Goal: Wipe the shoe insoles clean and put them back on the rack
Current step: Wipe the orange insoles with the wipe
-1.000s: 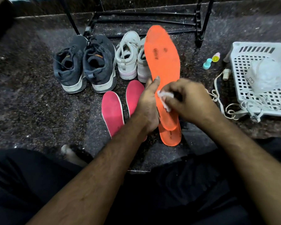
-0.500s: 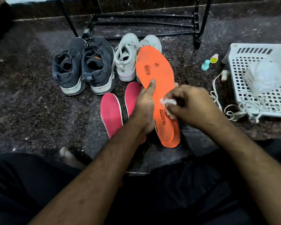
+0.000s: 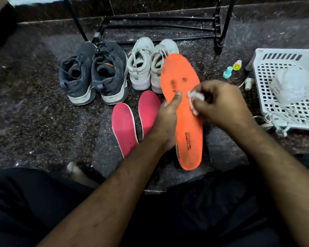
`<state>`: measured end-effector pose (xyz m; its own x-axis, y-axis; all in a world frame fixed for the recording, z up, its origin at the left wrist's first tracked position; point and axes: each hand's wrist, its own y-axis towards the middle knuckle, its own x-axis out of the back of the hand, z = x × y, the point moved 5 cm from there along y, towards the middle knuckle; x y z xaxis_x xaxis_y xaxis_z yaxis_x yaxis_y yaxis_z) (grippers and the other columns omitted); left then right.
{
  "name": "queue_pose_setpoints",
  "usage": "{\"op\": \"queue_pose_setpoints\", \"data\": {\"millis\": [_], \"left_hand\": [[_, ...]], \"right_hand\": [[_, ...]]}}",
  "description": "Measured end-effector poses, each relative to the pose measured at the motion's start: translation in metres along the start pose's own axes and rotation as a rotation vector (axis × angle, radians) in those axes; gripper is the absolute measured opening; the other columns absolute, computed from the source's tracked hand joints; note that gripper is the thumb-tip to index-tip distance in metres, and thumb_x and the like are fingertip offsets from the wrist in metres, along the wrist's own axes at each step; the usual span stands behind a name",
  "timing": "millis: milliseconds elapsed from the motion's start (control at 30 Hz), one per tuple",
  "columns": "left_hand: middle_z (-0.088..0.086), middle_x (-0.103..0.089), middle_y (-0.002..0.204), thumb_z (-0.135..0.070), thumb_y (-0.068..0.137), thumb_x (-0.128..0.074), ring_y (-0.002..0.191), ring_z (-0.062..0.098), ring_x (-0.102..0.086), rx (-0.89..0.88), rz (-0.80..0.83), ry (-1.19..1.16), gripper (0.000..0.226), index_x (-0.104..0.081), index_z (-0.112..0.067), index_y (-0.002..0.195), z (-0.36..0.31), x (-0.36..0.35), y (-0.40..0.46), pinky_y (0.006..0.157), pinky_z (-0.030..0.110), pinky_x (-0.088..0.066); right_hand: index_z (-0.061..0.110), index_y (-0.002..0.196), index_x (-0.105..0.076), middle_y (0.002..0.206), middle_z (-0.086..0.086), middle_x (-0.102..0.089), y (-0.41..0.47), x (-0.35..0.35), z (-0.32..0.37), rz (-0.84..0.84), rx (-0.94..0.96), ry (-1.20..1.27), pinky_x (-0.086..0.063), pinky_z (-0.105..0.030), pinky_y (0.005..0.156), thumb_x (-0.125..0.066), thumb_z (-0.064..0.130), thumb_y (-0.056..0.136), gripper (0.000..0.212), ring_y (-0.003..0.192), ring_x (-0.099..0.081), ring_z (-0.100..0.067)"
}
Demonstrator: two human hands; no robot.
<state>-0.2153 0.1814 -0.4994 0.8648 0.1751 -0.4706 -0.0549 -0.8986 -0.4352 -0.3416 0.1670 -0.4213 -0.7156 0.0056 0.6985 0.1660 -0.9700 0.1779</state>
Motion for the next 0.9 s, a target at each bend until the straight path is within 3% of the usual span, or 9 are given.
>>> {"op": "queue_pose_setpoints", "data": {"millis": [100,233,333,400,533,633,733,833,900], "left_hand": [[0.025,-0.063,0.120,-0.027,0.100,-0.054,0.090,0.030,-0.065,-0.010,0.029,-0.034,0.044,-0.054,-0.001,0.136,0.002,-0.008,-0.003,0.088,0.049,-0.054],[0.033,-0.053,0.135,-0.049,0.073,-0.079,0.111,0.043,-0.060,0.043,-0.034,-0.137,0.082,-0.053,0.000,0.134,-0.003,0.009,0.012,0.102,0.060,-0.045],[0.029,-0.063,0.123,-0.036,0.091,-0.067,0.102,0.046,-0.067,-0.030,-0.119,-0.096,0.058,-0.054,0.001,0.133,-0.009,0.014,0.010,0.089,0.061,-0.054],[0.025,-0.067,0.108,-0.026,0.097,-0.062,0.077,0.033,-0.069,-0.038,-0.134,-0.025,0.043,-0.058,0.002,0.129,-0.006,0.008,0.002,0.075,0.050,-0.058],[0.019,-0.071,0.096,-0.022,0.097,-0.061,0.073,0.027,-0.068,-0.004,-0.061,0.013,0.030,-0.065,-0.004,0.120,0.003,-0.004,-0.004,0.077,0.048,-0.058],[0.017,-0.068,0.091,-0.031,0.099,-0.058,0.065,0.028,-0.067,-0.006,-0.117,-0.047,0.030,-0.063,-0.006,0.115,-0.006,0.006,0.004,0.061,0.035,-0.057],[0.026,-0.068,0.115,-0.037,0.091,-0.066,0.097,0.045,-0.069,0.008,-0.181,-0.053,0.055,-0.055,-0.002,0.131,-0.011,0.016,0.009,0.078,0.057,-0.059],[0.027,-0.068,0.110,-0.028,0.094,-0.065,0.082,0.037,-0.068,0.015,-0.163,0.032,0.047,-0.056,-0.001,0.131,-0.003,0.008,0.000,0.075,0.053,-0.057],[0.025,-0.069,0.112,-0.025,0.095,-0.065,0.089,0.036,-0.068,0.040,-0.087,0.069,0.041,-0.060,-0.003,0.129,0.008,-0.001,-0.005,0.086,0.056,-0.056]], "right_hand": [[0.023,0.100,-0.074,0.092,-0.001,-0.067,0.013,0.008,-0.003,-0.145,-0.023,-0.034,-0.041,-0.017,0.075,-0.069,0.018,0.086,0.015,0.080,-0.062,-0.012],[0.024,0.097,-0.075,0.085,0.004,-0.066,-0.014,-0.027,0.018,0.207,0.147,-0.065,-0.037,-0.012,0.070,-0.073,0.013,0.082,0.019,0.077,-0.060,-0.008],[0.022,0.091,-0.076,0.077,0.009,-0.070,-0.020,-0.025,0.011,0.279,0.078,-0.055,-0.041,-0.008,0.065,-0.076,0.014,0.081,0.013,0.067,-0.060,-0.004],[0.022,0.092,-0.075,0.075,0.008,-0.072,-0.008,-0.010,-0.003,0.142,-0.026,-0.014,-0.043,-0.009,0.062,-0.074,0.016,0.082,0.012,0.062,-0.061,-0.001],[0.022,0.098,-0.074,0.086,0.003,-0.070,0.009,0.003,-0.003,-0.101,-0.027,-0.006,-0.044,-0.018,0.071,-0.069,0.022,0.085,0.014,0.073,-0.063,-0.010],[0.021,0.097,-0.076,0.082,0.007,-0.062,-0.007,-0.023,0.018,0.112,0.113,-0.071,-0.035,-0.011,0.067,-0.073,0.015,0.082,0.017,0.076,-0.058,-0.009],[0.024,0.090,-0.076,0.073,0.010,-0.067,-0.024,-0.033,0.016,0.329,0.085,-0.105,-0.041,-0.009,0.067,-0.076,0.016,0.080,0.012,0.068,-0.060,-0.004],[0.021,0.091,-0.074,0.072,0.007,-0.072,-0.009,-0.007,-0.003,0.134,-0.056,-0.038,-0.046,-0.013,0.065,-0.072,0.015,0.081,0.012,0.067,-0.066,-0.006],[0.019,0.093,-0.073,0.078,0.005,-0.072,0.004,0.009,-0.008,-0.064,-0.092,-0.017,-0.046,-0.015,0.066,-0.069,0.019,0.084,0.010,0.069,-0.063,-0.009]]}}
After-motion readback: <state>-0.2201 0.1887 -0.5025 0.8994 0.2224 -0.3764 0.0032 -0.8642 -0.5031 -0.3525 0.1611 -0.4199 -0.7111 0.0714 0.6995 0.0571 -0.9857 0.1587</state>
